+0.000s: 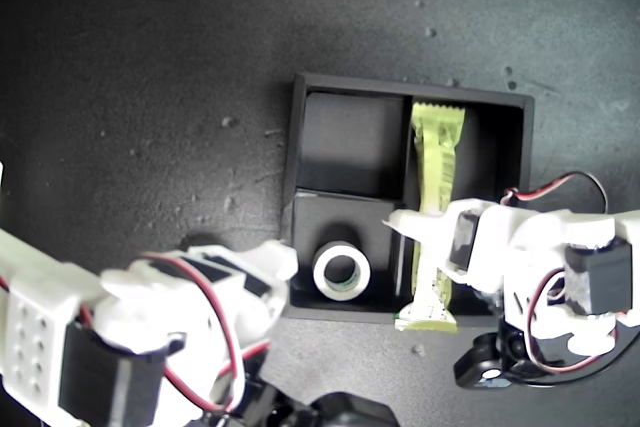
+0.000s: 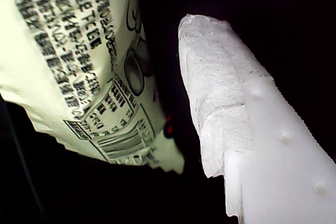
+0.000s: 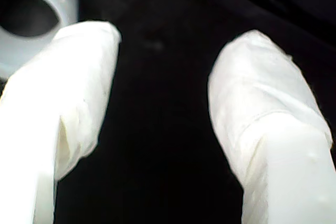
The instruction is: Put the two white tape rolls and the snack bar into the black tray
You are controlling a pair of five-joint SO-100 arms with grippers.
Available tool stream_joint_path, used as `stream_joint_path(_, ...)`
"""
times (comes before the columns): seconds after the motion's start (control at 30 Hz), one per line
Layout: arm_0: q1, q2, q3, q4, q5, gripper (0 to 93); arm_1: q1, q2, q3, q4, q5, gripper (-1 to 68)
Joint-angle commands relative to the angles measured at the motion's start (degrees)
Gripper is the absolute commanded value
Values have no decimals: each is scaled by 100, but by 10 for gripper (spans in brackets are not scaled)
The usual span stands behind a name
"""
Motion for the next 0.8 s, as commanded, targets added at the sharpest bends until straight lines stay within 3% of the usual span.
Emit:
stream_joint_path(0.0,-26,35,-290,97,0,133,88,132,-431,290,-712,317)
stream_joint_path(0.23,-18,53,-272,97,18,133,176,132,-1547,1239,-914,321)
stream_joint_path(0.4,-9,79,-281,97,-44,131,360,141,-2936,2153,-905,245)
stream_joint_path(0.5,-9,158,-141,97,-141,129,492,598,-2865,2153,-686,190)
stream_joint_path(0.6,-53,431,264,97,-299,128,729,1204,-2443,2153,-185,181)
stream_joint_path(0.77,-413,1327,1143,88,-325,128,1354,2944,-1028,2153,1608,121)
